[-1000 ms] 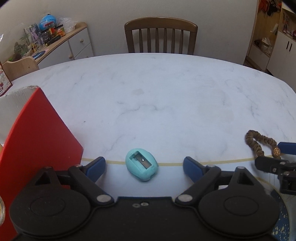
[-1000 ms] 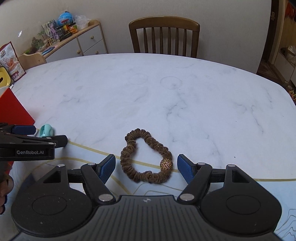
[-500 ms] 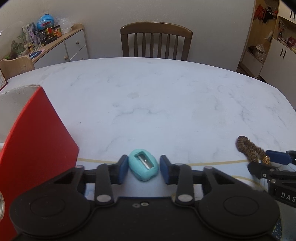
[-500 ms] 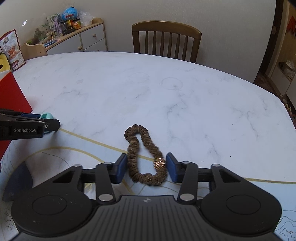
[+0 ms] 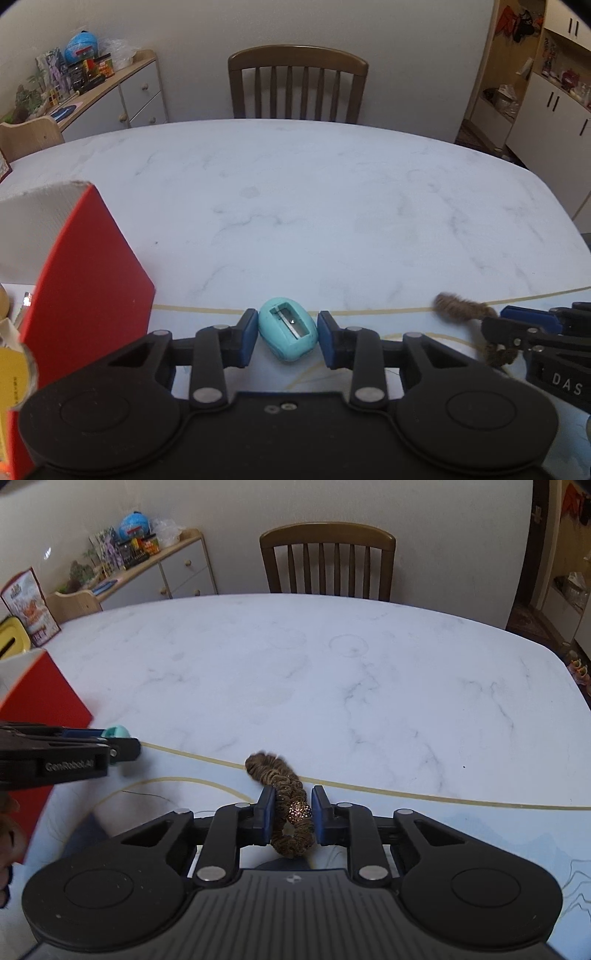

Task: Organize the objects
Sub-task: 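Grasp the brown beaded bracelet with the right tool while the left tool grasps the teal sharpener, then carry the bracelet and teal sharpener over the cardboard box with both tools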

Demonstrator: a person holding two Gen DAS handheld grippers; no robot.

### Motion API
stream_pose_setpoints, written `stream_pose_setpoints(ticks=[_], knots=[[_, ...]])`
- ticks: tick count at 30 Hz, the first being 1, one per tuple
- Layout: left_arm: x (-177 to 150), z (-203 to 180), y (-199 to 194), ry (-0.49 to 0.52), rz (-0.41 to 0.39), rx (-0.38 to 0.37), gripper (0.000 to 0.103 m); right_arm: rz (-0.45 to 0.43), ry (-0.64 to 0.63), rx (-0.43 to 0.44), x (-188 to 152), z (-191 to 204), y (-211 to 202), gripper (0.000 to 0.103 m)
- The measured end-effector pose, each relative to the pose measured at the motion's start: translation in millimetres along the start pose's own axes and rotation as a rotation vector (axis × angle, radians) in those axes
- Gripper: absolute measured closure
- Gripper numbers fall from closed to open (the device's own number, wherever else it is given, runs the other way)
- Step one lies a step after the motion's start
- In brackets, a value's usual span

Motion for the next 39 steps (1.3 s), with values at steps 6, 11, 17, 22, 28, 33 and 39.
stream_pose_setpoints(ticks=[6, 11, 17, 22, 28, 33, 39], knots=[[-0.6, -2.7, -24.8, 0.015, -0.015, -0.049, 0.069, -0.031, 0.000, 0.029, -1.2, 16.5, -34.7, 0.083], [-1.3, 1.3, -47.3, 0.026, -0.028, -0.080, 0.070, -0.064, -0.006, 0.045, 0.2, 31.2, -65.9, 0.083], [0.4, 12.1, -78.0, 0.036, -0.052, -0.093, 0.069, -0.106, -0.019, 0.066, 4.7, 52.6, -101.9, 0.083], [1.5, 27.8, -100.9, 0.039, -0.077, -0.093, 0.069, -0.132, -0.035, 0.089, 10.2, 77.5, -125.7, 0.083], [2.8, 58.6, -126.6, 0.030, -0.106, -0.086, 0.069, -0.160, -0.057, 0.121, 16.6, 115.6, -142.3, 0.083], [0.3, 94.0, -140.5, 0.012, -0.117, -0.068, 0.070, -0.179, -0.083, 0.151, 20.6, 153.7, -148.2, 0.083], [-5.3, 144.1, -151.7, -0.016, -0.125, -0.032, 0.069, -0.185, -0.117, 0.178, 22.9, 202.6, -145.3, 0.083]])
Point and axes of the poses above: each gripper's, at about its wrist camera, not at the fingertips, and y roughly the way its jaws point, z to its left, x to its top, the point moved 2 cm from there along y, roughly the way its jaws point, and after that the axes turned 6 degrees about y, right-handed, at the moved point
